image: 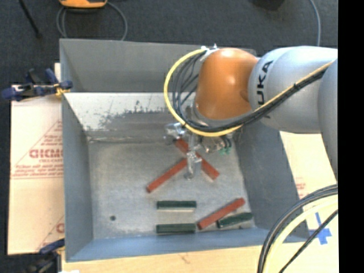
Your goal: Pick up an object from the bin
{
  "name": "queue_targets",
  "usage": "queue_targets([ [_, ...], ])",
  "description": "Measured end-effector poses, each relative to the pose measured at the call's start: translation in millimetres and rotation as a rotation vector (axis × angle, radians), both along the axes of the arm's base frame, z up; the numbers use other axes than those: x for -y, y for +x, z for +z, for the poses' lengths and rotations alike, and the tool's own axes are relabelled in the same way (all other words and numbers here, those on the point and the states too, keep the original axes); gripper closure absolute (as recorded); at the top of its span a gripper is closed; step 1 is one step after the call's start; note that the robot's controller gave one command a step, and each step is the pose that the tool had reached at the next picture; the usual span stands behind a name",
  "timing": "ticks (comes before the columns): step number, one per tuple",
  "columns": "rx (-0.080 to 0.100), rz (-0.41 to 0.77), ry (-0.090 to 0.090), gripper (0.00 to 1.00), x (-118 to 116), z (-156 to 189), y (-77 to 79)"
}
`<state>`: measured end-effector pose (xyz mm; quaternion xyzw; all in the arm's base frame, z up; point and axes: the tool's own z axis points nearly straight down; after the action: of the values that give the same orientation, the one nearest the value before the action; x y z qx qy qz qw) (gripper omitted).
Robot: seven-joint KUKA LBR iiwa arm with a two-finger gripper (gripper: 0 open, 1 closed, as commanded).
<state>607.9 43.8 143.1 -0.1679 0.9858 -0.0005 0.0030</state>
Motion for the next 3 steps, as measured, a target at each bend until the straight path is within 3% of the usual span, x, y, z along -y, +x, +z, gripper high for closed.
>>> queue_targets([
  [1,0.000,0.098,0.001,0.00,7.8,-72.1,22.7],
  [2,-0.003,0.267,-0.002,1.00,6.6,-71.9,15.4],
  [3,-0.003,0.265,-0.001,1.00,6.5,-71.9,15.4],
])
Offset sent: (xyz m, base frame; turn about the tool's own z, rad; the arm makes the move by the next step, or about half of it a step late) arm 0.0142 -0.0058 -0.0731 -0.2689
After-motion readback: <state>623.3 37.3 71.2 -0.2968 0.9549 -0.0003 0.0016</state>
